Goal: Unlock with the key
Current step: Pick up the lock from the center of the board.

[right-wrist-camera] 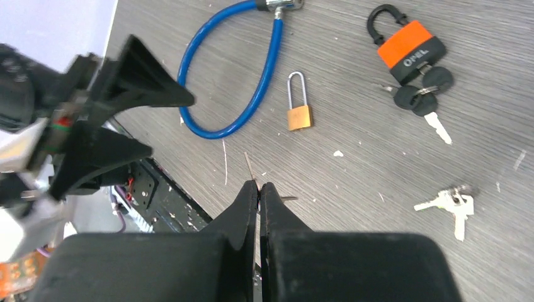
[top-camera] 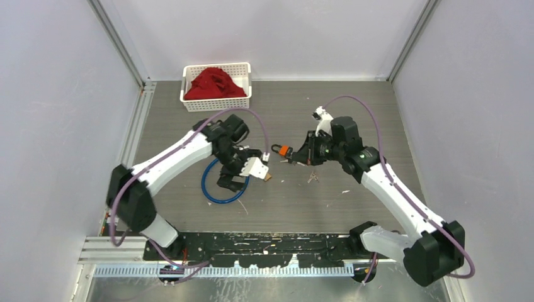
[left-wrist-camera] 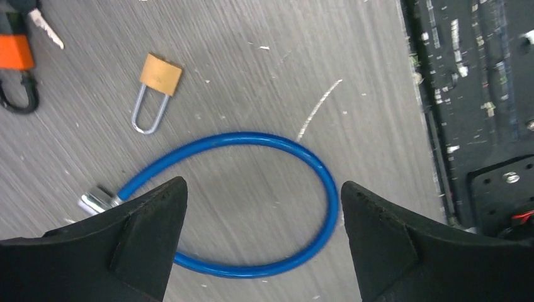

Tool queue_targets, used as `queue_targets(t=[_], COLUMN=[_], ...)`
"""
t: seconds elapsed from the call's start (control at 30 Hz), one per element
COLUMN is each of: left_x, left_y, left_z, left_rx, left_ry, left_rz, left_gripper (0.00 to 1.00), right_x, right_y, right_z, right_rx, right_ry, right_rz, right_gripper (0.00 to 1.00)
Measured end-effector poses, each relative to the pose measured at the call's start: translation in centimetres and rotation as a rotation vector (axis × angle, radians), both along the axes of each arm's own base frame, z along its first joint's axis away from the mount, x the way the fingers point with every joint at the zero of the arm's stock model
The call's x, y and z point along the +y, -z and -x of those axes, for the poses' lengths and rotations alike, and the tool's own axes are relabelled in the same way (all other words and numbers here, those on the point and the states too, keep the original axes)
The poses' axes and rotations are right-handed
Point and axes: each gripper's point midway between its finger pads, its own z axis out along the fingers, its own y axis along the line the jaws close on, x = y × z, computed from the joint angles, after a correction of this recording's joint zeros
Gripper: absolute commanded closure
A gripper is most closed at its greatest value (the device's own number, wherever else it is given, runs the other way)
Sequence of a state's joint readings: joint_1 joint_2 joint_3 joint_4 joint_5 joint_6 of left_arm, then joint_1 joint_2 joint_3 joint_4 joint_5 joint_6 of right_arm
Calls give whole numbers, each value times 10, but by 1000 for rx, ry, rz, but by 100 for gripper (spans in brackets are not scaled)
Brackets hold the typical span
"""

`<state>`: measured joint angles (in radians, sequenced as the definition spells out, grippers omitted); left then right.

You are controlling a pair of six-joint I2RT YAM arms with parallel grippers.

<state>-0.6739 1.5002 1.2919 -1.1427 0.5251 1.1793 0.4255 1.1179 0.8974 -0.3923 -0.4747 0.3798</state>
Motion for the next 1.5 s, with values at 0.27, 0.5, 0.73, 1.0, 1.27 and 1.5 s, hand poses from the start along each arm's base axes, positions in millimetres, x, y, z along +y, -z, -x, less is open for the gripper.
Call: queue_targets(t=[0.27,0.5,0.73,1.0,1.27,1.5], left_x=[-49,-63,-79,-83,-84,-91], left_y=[48,91,105,119,121,117], left_z=[-41,-55,-73,-74,-70,-70], left_rx=[2,-6,-80,-92,-85,-86], left_ry=[165,238,262,286,288,226], left_rz=[-110,-130,-79,-73,-75,-68], left_gripper=[16,27,31,44,84,100], right_x=[-39,-57,-59,-59,-62,-63], right_y=[-18,-10,-12,-17,-16,-14], right_z=[5,9,13,15,16,17], right_rx=[-37,10,33,28,39,48], right_ry=[141,216,221,225,233,239], right_rz=[13,52,62,54,62,72], right_gripper=[99,99,99,99,99,99])
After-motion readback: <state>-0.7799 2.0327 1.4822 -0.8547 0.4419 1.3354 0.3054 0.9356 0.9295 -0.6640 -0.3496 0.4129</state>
